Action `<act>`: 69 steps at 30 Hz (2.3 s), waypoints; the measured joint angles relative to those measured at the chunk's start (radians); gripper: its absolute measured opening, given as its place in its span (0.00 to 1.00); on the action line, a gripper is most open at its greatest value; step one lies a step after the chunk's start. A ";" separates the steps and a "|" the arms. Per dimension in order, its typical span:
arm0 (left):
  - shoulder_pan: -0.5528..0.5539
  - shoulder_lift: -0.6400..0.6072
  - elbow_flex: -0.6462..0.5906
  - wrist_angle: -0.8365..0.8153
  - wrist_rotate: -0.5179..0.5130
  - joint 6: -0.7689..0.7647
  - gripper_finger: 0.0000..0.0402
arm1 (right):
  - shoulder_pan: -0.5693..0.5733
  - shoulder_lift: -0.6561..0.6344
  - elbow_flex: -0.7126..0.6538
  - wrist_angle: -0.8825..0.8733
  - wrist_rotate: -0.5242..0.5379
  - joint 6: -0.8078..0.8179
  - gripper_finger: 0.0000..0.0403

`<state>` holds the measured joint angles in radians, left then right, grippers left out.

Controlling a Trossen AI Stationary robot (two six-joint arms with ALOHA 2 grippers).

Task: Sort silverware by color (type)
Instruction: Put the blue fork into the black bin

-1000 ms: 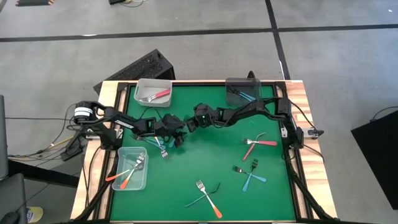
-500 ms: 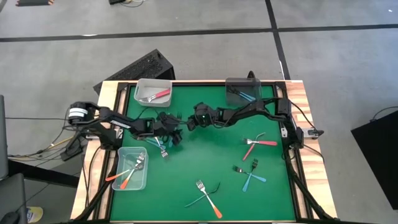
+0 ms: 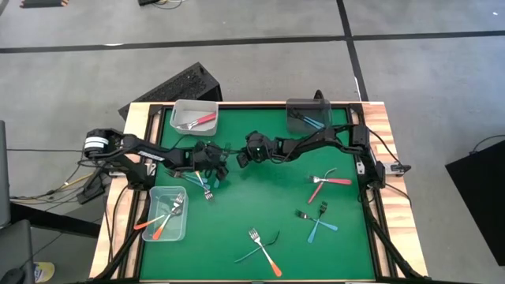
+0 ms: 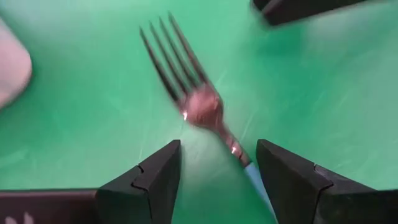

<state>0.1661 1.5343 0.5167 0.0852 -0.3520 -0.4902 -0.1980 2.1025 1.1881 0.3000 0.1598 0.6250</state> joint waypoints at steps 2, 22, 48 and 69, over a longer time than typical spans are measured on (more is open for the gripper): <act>0.000 0.024 0.002 -0.003 -0.004 -0.019 0.49 | 0.002 0.000 0.000 0.000 0.000 -0.005 0.28; -0.016 0.027 -0.002 0.068 0.058 0.141 0.01 | 0.001 0.000 -0.001 0.014 -0.114 -0.004 0.28; -0.082 -0.033 -0.003 0.156 0.051 0.110 0.04 | 0.036 -0.018 0.000 0.065 -0.164 -0.084 0.06; -0.107 -0.036 0.001 0.180 -0.022 0.096 0.30 | -0.047 -0.700 -0.002 -1.060 0.568 -0.581 0.04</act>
<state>0.0589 1.4986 0.5175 0.2647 -0.3737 -0.3943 -0.2448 1.4029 1.1866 -0.7597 0.7280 0.0441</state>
